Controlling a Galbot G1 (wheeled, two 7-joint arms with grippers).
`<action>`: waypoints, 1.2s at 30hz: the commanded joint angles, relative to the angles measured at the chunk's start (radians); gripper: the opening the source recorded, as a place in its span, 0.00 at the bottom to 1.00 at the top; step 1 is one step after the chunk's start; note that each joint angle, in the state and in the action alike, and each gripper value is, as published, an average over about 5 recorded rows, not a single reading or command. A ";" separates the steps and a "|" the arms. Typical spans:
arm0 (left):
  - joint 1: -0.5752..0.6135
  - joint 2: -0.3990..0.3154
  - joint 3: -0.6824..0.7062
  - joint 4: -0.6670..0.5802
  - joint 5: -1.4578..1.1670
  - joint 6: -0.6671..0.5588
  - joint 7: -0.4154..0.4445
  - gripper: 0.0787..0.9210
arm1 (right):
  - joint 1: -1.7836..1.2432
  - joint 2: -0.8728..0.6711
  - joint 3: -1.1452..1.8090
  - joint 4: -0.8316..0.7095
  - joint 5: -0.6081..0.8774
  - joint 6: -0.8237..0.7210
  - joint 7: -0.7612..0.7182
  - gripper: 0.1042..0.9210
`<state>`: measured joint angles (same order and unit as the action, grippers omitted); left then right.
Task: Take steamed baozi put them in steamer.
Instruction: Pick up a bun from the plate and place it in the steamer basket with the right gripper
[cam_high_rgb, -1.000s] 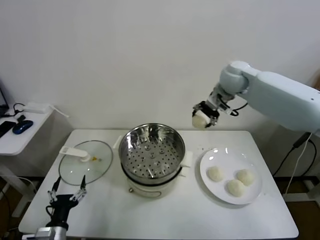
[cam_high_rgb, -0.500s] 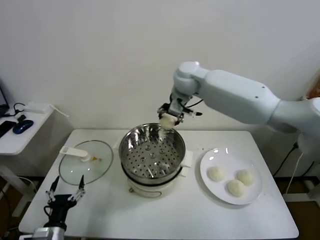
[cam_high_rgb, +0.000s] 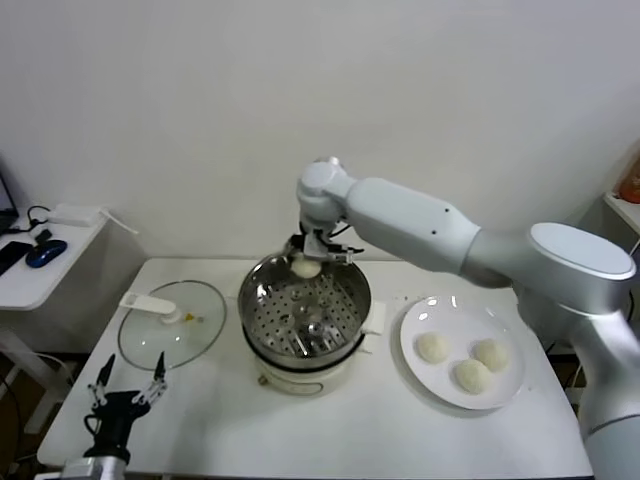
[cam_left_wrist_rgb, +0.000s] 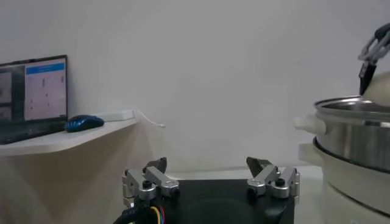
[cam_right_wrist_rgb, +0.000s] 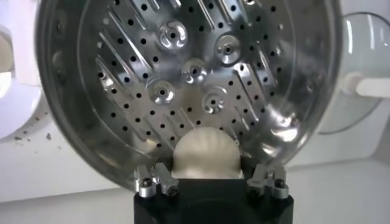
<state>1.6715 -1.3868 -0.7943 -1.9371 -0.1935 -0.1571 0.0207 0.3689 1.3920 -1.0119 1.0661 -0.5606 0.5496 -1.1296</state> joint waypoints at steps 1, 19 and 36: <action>0.000 0.001 -0.001 0.004 -0.005 0.002 -0.004 0.88 | -0.067 0.040 0.020 -0.028 -0.114 0.047 0.007 0.74; 0.011 -0.009 0.001 0.006 -0.001 -0.004 -0.004 0.88 | -0.113 0.072 0.064 -0.086 -0.159 0.073 0.014 0.76; 0.028 -0.021 0.002 -0.007 0.000 0.002 -0.001 0.88 | 0.054 -0.038 0.013 0.055 0.133 0.063 -0.072 0.88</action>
<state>1.6922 -1.4056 -0.7927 -1.9366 -0.1938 -0.1583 0.0180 0.3212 1.4212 -0.9566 1.0319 -0.6155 0.6331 -1.1554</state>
